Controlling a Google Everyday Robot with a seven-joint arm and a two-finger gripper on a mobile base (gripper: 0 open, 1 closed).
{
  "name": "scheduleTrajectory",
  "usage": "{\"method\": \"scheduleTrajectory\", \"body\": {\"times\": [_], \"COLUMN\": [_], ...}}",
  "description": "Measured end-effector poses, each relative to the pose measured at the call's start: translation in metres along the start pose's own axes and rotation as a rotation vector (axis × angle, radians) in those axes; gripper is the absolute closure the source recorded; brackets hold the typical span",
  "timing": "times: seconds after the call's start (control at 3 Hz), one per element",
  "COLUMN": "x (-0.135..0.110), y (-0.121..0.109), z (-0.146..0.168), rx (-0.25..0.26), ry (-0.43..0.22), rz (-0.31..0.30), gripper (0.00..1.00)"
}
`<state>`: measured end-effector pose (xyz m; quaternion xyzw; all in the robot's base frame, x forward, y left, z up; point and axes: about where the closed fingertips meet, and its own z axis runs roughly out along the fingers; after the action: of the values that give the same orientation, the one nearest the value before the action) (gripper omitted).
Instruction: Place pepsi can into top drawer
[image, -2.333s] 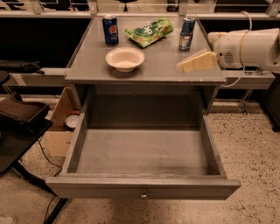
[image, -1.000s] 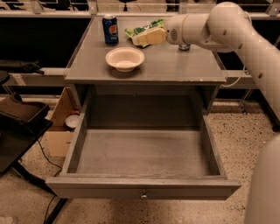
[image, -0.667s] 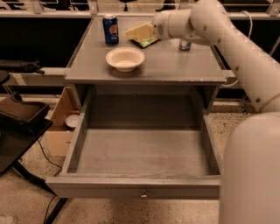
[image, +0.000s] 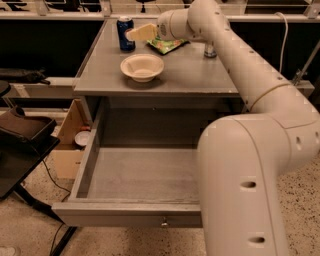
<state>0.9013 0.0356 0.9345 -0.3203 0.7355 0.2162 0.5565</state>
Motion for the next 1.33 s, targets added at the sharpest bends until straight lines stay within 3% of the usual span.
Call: {"method": "scheduleTrajectory", "body": {"times": [1.33], "x": [-0.007], "y": [-0.022], "z": [0.083], "rx": [0.150], "ry": [0.020], "rz": [0.051], "gripper": [0.00]}}
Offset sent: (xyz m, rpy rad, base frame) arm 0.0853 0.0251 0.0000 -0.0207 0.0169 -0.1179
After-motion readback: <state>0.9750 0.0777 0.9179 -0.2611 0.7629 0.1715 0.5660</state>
